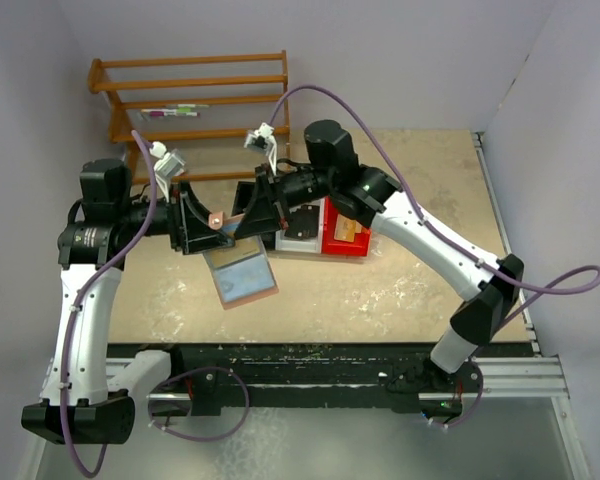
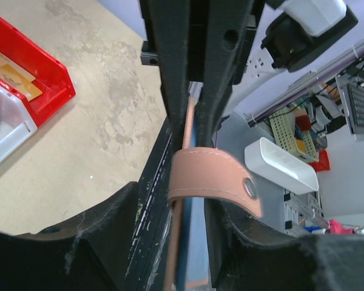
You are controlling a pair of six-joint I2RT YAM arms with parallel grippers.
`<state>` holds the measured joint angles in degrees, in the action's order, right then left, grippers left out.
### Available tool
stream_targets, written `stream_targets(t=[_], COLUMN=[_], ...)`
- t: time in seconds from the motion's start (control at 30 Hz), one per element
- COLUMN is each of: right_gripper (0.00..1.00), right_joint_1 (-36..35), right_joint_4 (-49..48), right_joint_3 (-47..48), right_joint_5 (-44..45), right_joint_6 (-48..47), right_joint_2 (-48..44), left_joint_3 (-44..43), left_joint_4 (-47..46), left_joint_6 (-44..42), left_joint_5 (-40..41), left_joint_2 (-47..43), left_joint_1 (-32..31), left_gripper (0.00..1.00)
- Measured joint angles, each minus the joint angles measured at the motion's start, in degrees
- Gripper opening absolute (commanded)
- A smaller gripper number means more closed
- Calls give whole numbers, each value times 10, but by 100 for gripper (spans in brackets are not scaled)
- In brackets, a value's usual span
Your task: Take the credit cards out of the card holder
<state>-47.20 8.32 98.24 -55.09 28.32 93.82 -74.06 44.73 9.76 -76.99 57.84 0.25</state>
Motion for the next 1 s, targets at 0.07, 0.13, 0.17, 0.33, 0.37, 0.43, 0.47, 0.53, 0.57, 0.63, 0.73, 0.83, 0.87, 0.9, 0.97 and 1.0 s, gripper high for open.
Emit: stream_targets(t=[0.07,0.13,0.17,0.33,0.37,0.43,0.47,0.53,0.57,0.63,0.73,0.83,0.87,0.9,0.97,1.0], right_gripper=[0,0,0,0,0,0,0,0,0,0,18,49,57,65,85,93], right_joint_1=[0,0,0,0,0,0,0,0,0,-1,-2,0,0,1,9,17], right_joint_4=[63,109,128,184,192,198,201,206,209,214,218,213,209,203,183,170], right_joint_3=[31,53,63,94,99,106,109,115,117,122,123,123,122,120,106,90], right_joint_5=[-5,-12,-15,-23,-27,-31,-32,-35,-37,-41,-40,-40,-39,-35,-15,0], right_joint_6=[-36,-63,-73,-104,-108,-114,-117,-122,-125,-128,-136,-129,-125,-121,-106,-94], right_joint_2=[20,36,44,65,68,70,71,72,72,72,73,76,76,75,68,60], left_joint_3=[0,0,0,3,5,10,13,18,20,24,28,39,44,50,60,66], left_joint_4=[28,49,58,108,118,136,141,149,152,155,152,125,113,95,60,37], left_joint_6=[-26,-50,-61,-121,-131,-149,-155,-164,-167,-169,-162,-132,-117,-94,-54,-27], left_joint_5=[-3,-8,-10,-13,-14,-13,-13,-12,-12,-14,-26,-33,-34,-35,-35,-34], left_joint_2=[2,2,2,5,7,11,12,14,14,14,13,7,5,3,-1,-4], left_joint_1=[0,0,0,0,0,0,0,0,0,0,0,-1,-1,-1,-1,-1], left_gripper=[45,43,41,46,48,48,48,41,33,20,11,8,7,4,0,0])
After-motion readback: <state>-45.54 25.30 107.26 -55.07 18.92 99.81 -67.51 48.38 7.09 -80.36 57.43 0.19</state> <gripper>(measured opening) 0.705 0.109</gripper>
